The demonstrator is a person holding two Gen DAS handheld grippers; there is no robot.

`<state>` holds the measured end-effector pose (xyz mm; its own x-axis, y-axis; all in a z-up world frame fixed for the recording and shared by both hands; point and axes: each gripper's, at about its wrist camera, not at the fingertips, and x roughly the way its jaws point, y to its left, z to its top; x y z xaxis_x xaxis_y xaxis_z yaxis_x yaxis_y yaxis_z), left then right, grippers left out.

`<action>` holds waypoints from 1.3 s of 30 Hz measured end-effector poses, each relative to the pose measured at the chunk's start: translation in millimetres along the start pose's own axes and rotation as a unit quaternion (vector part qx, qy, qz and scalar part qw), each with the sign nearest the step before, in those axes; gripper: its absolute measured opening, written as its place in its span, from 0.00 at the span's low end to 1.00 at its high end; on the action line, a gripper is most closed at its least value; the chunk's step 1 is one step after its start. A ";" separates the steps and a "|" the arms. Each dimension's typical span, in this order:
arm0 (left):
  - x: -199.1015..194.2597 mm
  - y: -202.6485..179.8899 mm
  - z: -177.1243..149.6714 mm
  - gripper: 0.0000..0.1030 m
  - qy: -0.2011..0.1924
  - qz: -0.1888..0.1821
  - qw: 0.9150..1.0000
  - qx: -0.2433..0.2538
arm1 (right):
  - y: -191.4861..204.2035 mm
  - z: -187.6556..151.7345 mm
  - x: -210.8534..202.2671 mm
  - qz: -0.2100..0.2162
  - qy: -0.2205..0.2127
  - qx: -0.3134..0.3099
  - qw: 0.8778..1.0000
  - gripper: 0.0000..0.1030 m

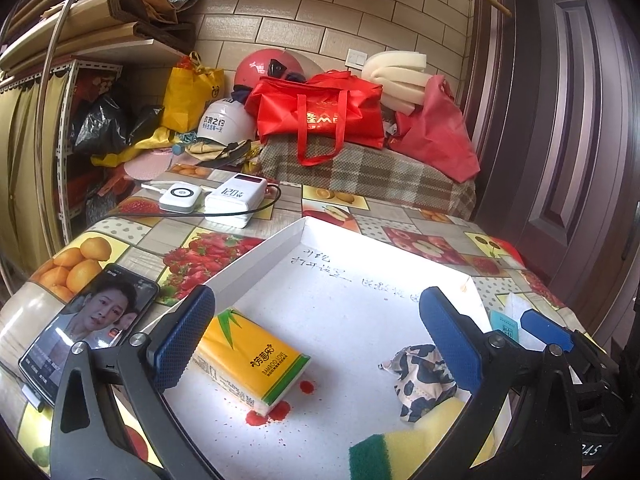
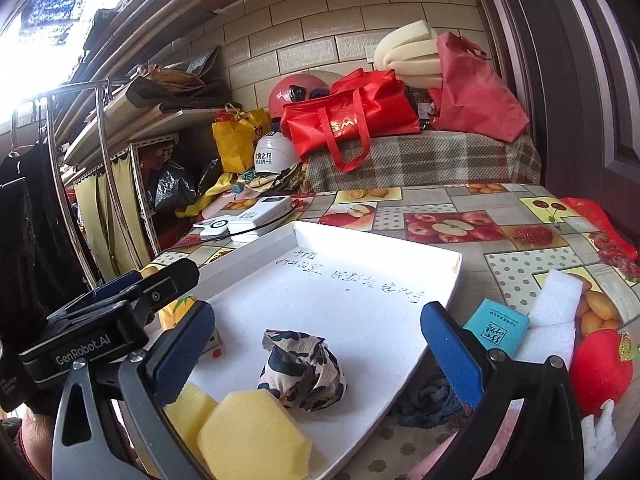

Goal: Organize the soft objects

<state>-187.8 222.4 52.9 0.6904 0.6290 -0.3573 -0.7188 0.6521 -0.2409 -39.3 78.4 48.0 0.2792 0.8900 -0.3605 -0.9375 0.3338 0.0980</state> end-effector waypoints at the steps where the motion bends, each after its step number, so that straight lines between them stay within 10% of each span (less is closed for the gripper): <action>1: 0.1 0.1 0.0 1.00 0.000 0.000 1.000 0.000 | -0.1 0.3 0.4 0.000 0.000 0.000 1.000 1.00; 39: -8.4 1.2 -2.7 1.00 -0.013 0.001 1.000 -0.006 | 19.2 -11.1 -29.0 0.014 -0.033 -0.066 0.997 1.00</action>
<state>-194.7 216.8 53.2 0.6913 0.6411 -0.3333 -0.7205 0.6459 -0.2522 -67.8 55.6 50.1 0.2618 0.9184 -0.2965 -0.9630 0.2689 -0.0172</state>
